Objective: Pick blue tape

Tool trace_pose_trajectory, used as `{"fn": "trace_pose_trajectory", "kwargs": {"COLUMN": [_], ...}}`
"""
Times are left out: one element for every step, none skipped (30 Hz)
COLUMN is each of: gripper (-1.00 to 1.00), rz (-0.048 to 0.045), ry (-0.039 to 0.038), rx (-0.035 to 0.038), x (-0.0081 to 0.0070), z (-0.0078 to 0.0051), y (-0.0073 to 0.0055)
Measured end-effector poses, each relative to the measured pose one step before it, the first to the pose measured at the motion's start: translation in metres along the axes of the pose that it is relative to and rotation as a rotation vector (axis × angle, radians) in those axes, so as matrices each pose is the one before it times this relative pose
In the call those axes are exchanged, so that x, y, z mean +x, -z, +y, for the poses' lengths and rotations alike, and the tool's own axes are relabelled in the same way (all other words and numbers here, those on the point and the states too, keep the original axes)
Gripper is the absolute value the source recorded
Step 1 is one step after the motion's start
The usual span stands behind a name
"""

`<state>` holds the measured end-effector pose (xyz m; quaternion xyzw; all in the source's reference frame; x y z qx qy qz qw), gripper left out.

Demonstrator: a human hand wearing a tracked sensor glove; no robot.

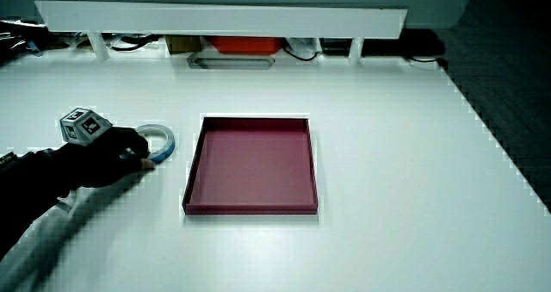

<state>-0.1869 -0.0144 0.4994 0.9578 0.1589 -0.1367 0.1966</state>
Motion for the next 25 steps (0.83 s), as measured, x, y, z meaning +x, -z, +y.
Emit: {"fn": "trace_pose_trajectory", "kwargs": {"gripper": [1.00,1.00,1.00,1.00,1.00,1.00,1.00,1.00,1.00,1.00,1.00,1.00,1.00,1.00,1.00,1.00,1.00,1.00,1.00,1.00,1.00,1.00,1.00,1.00,1.00], "rz": [0.00305,-0.00198,-0.02357,0.00699,-0.01388,0.01557,0.00340,-0.00586,0.00367,-0.01679,0.02298,-0.01992,0.02190,-0.00168,-0.00831,-0.00335,0.02390,0.00251,0.01924,0.01329,0.01329,0.01329,0.01329,0.01329,0.01329], "ry": [-0.00146,0.00522,0.00581,0.00440,-0.01393,0.02683,-0.00632,0.00900,0.00366,-0.00383,0.00925,0.00664,0.01167,0.00569,0.00204,0.00964,0.01737,0.00365,0.02411,0.01449,0.01449,0.01449,0.01449,0.01449,0.01449], "rx": [0.00252,0.00242,0.01445,0.00102,0.00303,0.00796,0.01565,0.00697,0.00396,-0.00288,0.01160,0.00871,-0.00225,0.01601,0.00431,0.01037,0.01525,-0.00015,0.00751,0.00542,0.00543,0.00543,0.00543,0.00543,0.00543], "x": [-0.00047,0.00122,-0.00296,-0.00106,-0.00059,0.00280,-0.00015,0.00057,0.00192,-0.00036,0.00524,-0.00035,0.00687,0.00156,0.00392,0.00445,0.00647,0.00710,0.00747,0.00686,0.00681,0.00677,0.00672,0.00666,0.00661], "z": [-0.00033,-0.00109,-0.00017,-0.00082,-0.00144,-0.00134,-0.00143,-0.00096,-0.00110,-0.00054,-0.00172,-0.00050,-0.00130,-0.00071,-0.00077,-0.00047,-0.00006,0.00003,0.00001,0.00017,0.00029,0.00040,0.00052,0.00063,0.00075], "y": [0.00061,-0.00159,0.00369,0.00045,-0.00087,-0.00483,-0.00140,-0.00275,-0.00420,-0.00105,-0.00810,-0.00112,-0.00935,-0.00250,-0.00516,-0.00447,-0.00519,-0.00508,-0.00547,-0.00307,-0.00316,-0.00325,-0.00334,-0.00342,-0.00351]}}
